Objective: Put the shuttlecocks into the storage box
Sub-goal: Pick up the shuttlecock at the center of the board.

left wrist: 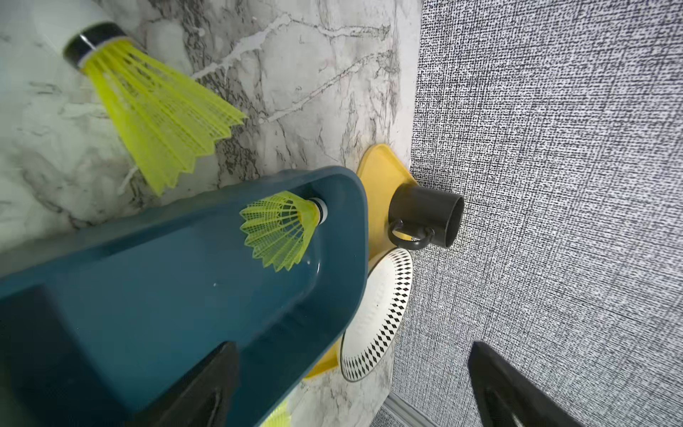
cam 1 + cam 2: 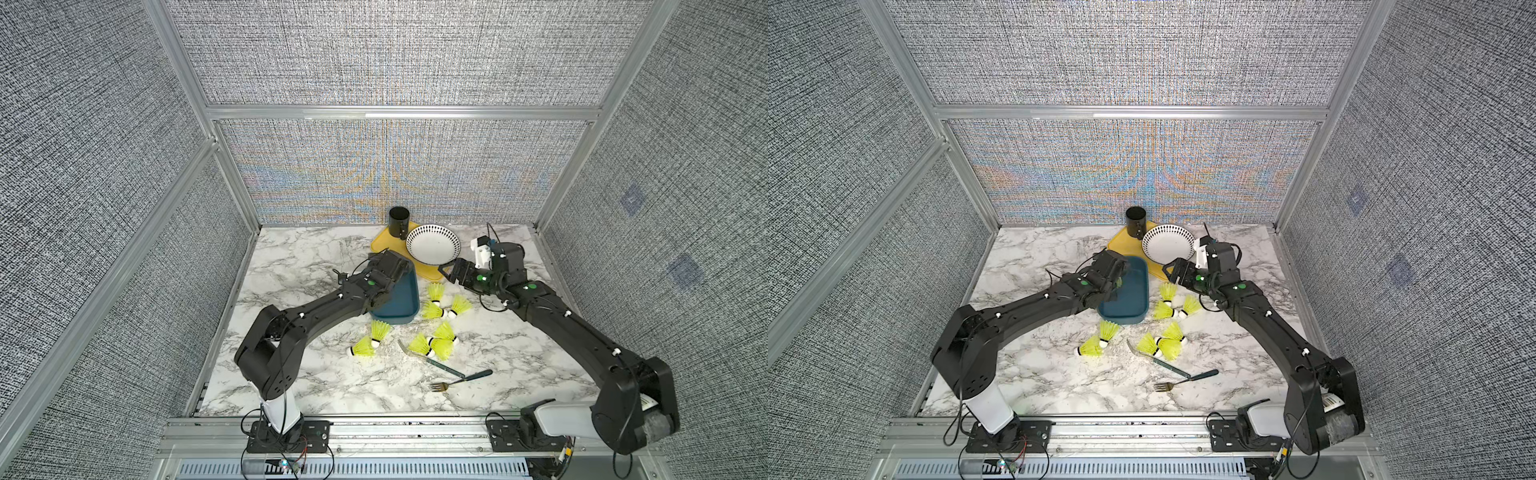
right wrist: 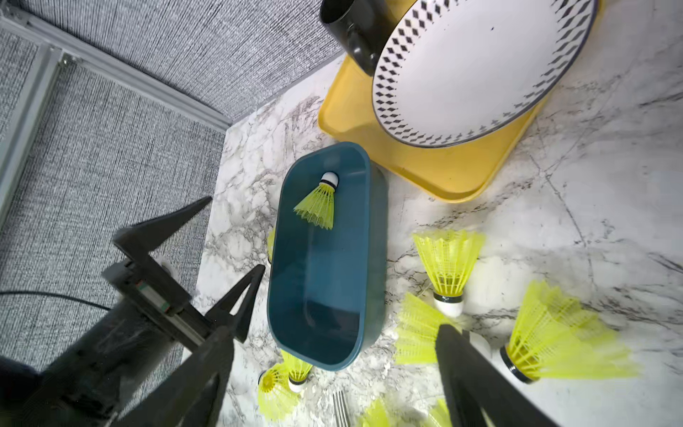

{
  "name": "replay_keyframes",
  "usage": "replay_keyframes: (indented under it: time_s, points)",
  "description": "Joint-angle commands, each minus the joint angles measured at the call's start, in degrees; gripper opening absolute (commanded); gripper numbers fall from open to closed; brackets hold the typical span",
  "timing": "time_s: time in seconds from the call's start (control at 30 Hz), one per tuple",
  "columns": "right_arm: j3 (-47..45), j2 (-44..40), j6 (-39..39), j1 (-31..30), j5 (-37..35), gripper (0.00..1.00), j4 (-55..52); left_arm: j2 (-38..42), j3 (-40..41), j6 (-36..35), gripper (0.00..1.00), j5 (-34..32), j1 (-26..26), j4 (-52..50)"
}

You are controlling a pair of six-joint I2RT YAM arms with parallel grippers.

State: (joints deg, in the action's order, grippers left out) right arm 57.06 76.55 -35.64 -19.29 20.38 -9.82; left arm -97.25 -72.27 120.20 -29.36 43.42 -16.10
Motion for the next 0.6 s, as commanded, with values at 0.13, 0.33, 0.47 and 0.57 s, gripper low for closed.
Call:
replay_keyframes:
  time_s: [0.13,0.33,0.47,0.57]
  points:
    - [2.1,0.0,9.0,-9.2,-4.0,0.82,-5.2,9.0,1.9,-6.4,1.00,7.7,-0.9,-9.4]
    - [1.2,1.4,9.7,-15.3,-0.3,0.80,-3.1,17.6,4.8,-22.4,1.00,16.5,-3.5,-17.1]
    - [-2.1,2.2,7.3,-17.8,3.4,0.79,2.4,24.9,6.8,-37.2,1.00,18.3,-4.2,-21.5]
    - [-3.6,3.4,5.5,-19.2,4.3,0.78,4.9,31.0,9.5,-47.7,1.00,20.6,-4.8,-22.3]
